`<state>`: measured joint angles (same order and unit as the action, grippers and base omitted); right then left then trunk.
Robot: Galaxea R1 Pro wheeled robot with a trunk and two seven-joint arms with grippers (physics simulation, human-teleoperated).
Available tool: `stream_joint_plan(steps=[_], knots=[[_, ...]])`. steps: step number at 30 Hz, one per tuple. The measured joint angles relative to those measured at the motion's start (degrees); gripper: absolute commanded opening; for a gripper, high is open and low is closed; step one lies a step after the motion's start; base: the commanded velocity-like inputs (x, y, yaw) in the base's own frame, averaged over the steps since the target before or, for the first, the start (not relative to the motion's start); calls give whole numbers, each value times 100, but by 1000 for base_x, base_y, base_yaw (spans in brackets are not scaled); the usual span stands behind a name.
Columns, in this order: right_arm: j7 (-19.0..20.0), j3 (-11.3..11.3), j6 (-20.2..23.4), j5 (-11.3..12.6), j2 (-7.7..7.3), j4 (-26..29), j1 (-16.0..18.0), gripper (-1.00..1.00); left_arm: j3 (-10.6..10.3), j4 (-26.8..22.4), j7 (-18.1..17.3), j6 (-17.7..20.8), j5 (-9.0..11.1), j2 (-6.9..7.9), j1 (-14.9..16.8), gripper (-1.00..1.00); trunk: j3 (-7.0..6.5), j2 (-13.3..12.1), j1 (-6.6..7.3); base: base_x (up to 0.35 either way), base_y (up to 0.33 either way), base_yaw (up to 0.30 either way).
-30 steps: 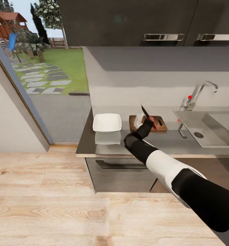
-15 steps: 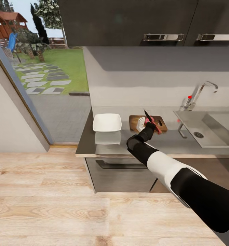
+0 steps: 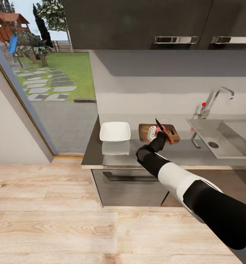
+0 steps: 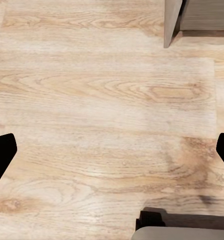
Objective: In the kitchen, take the Vidalia onion out of the sink, dice it on the chopping board with the paring knife, put the diced onion into the bowl on the countertop, then place both the paring knife and the chopping board into the sink.
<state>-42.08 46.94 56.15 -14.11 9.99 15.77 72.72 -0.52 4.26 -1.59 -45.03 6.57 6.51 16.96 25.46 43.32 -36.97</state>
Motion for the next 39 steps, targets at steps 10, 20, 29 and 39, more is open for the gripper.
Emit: stream_joint_plan(steps=[10, 20, 29, 39], knots=[[-25, 0, 0, -15, 0, 0, 0, -100, 0, 0, 0, 0, 0, 0, 0, 100, 0, 0, 1, 127, 21, 0], [-26, 4, 1, -16, 0, 1, 0, -100, 0, 0, 0, -1, 0, 0, 0, 100, 0, 0, 0, 19, 25, 0], [-26, 4, 0, -11, -1, 1, -1, -100, 0, 0, 0, -1, 1, 0, -1, 100, 0, 0, 0, 8, 69, 0], [-23, 1, 0, -2, 0, 0, 0, -100, 0, 0, 3, 0, 0, 0, 0, 100, 0, 0, 0, 42, 68, 0]])
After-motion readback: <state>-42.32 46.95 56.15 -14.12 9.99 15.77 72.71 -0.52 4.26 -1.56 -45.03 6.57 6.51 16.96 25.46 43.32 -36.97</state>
